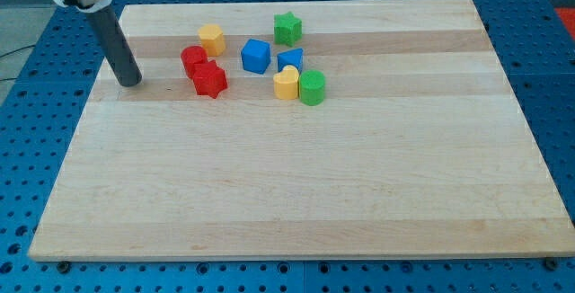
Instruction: Move the yellow hexagon to the top left of the blue cube
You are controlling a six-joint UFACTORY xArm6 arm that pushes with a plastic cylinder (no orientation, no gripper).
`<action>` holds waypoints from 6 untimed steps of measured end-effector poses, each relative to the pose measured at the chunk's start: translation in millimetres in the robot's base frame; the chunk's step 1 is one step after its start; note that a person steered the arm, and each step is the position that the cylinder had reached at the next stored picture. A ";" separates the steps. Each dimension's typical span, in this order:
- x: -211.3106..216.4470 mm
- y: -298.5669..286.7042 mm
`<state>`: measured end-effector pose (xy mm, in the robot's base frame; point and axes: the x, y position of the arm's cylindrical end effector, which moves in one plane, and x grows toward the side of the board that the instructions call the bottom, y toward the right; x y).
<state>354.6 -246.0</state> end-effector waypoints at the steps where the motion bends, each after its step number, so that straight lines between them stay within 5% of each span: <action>1: -62.5 -8.0; 6: -131.4 216.2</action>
